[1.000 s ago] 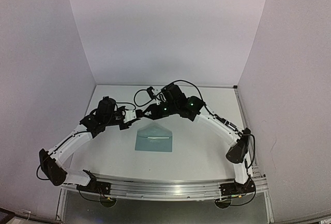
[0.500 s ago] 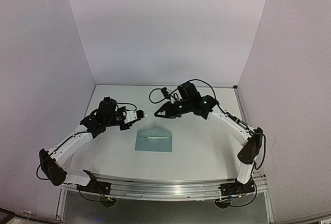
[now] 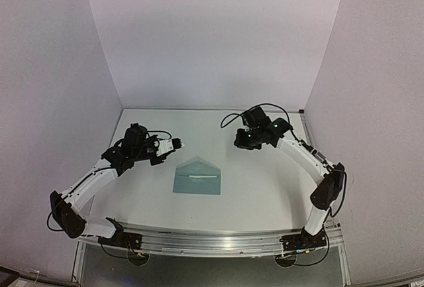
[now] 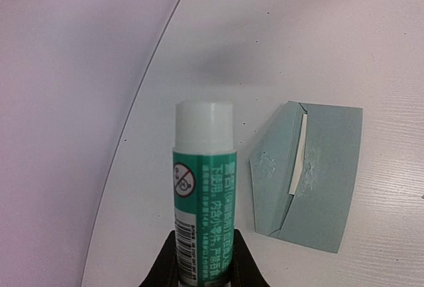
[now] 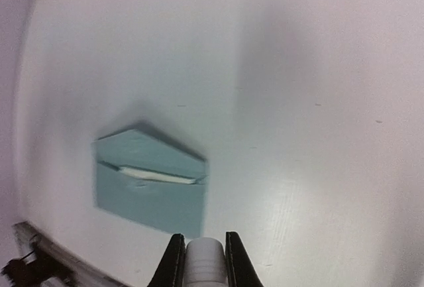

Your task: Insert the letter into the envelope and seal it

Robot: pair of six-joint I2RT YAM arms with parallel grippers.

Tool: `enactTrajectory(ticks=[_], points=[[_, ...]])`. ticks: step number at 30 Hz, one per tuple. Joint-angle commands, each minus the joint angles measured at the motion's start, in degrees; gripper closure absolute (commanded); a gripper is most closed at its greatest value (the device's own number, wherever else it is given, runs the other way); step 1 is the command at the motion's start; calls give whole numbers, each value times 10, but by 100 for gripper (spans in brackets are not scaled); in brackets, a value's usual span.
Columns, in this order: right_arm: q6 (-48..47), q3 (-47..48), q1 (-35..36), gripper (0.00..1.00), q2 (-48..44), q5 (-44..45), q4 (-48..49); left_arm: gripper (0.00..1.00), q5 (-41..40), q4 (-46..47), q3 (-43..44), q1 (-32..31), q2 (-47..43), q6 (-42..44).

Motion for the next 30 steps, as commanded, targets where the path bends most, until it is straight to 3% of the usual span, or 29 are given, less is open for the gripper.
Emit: enactTrajectory(ticks=[1,11,21,27,30], points=[[-16,-44,-5,100,108,214,-110,100,-4,1,0,-1,-17,-4],[-21,-68,-46,100,203,135,21,100,-5,-3,1,-1,-21,-15],[-13,-74,-65,99,244,81,49,100,-4,0,-1,-1,-22,-11],[-9,-79,-67,68,241,70,49,100,-5,0,-1,-1,-25,-9],[-11,-77,-67,62,234,74,49,100,-4,0,-2,-1,-25,-8]])
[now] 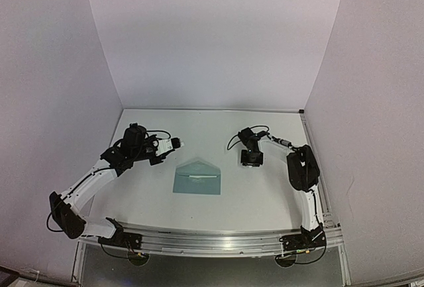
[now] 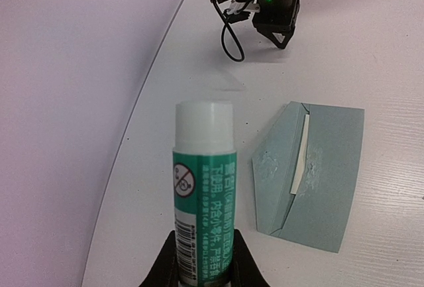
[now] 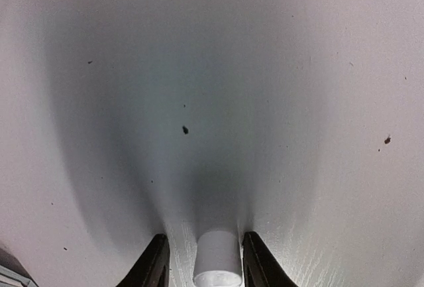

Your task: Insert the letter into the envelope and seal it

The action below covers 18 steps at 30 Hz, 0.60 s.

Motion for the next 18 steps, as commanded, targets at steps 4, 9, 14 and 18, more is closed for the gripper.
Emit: enactTrajectory(ticks=[4,9,14,18], points=[[-14,15,-1,54,4,-22,-5,100,3,1,0,-1,-19,-5],[-48,83,-1,10,-53,-12,-27,100,3,-4,4,-1,-18,2],[-64,154,10,7,-137,-70,-32,100,0,-5,6,-1,-17,11],[-25,151,41,11,-173,-279,67,100,0,2,1,-1,-18,27]])
